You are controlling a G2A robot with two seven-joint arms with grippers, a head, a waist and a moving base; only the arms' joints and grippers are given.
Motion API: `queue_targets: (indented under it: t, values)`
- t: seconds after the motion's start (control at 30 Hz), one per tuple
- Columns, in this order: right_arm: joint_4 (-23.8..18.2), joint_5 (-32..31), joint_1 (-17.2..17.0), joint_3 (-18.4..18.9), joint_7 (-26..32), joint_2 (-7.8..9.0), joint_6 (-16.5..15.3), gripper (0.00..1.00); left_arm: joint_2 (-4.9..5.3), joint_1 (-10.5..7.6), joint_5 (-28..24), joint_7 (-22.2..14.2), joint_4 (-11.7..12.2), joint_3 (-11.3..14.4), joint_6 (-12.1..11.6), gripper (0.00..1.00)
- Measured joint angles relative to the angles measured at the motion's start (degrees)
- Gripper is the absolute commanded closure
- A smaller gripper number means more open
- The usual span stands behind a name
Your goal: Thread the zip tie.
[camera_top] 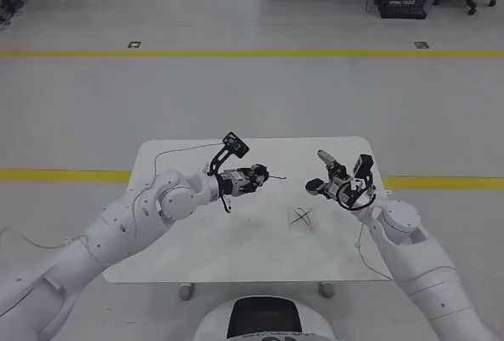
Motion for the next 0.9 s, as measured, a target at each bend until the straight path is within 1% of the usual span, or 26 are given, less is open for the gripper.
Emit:
queue_targets:
  t: [0.03,0.1,0.13,0.2,0.23,0.3,0.33,0.43,0.57,0.67,0.77,0.9]
  values:
    - [-0.16,-0.42,-0.10,0.06,0.01,0.01,-0.46,0.00,-0.13,0.26,-5.00,-1.62,1.09,-0.72,-0.09,1.00]
    - [-0.52,-1.86,-0.61,0.41,1.74,0.14,-2.91,0.00,-0.41,0.37,-13.22,-4.86,2.90,-1.53,-0.11,1.00]
    - [-0.24,-3.12,-0.98,0.80,4.22,0.35,-4.68,0.00,-0.66,0.45,-18.28,-7.01,3.72,-1.95,-0.11,1.00]
    - [0.41,-5.68,-1.19,1.52,8.87,0.81,-6.65,0.00,-1.01,0.64,-25.43,-10.77,4.39,-2.56,-0.11,1.00]
    - [0.72,-6.47,-1.54,2.17,11.73,1.06,-8.11,0.00,-1.18,0.68,-29.61,-13.52,4.68,-3.08,-0.11,1.00]
    - [0.99,-7.45,-1.86,3.10,16.05,1.44,-10.09,0.00,-1.43,0.94,-34.88,-18.08,5.11,-3.83,-0.11,1.00]
    - [1.38,-8.37,-1.86,3.62,18.82,1.69,-11.07,0.00,-1.58,1.09,-37.81,-21.01,5.66,-4.41,-0.11,1.00]
    - [2.63,-9.04,-1.26,4.32,24.84,2.05,-13.11,0.00,-2.20,1.71,-43.07,-26.19,7.30,-5.78,-0.11,1.00]
    - [4.73,-7.28,-0.22,4.52,28.47,2.03,-15.45,0.00,-3.29,2.55,-47.34,-29.69,9.37,-7.36,-0.11,1.00]
    - [5.91,-6.31,0.64,3.68,31.27,1.86,-17.45,0.00,-4.09,2.90,-48.42,-31.64,11.10,-8.36,-0.11,1.00]
    - [6.96,-5.37,1.35,2.70,33.00,1.58,-20.11,0.00,-4.89,3.36,-49.10,-32.85,12.08,-9.39,-0.11,1.00]
    - [7.30,-5.70,1.85,1.73,34.73,1.42,-22.49,0.00,-5.74,3.95,-49.24,-34.39,13.34,-10.61,-0.11,1.00]
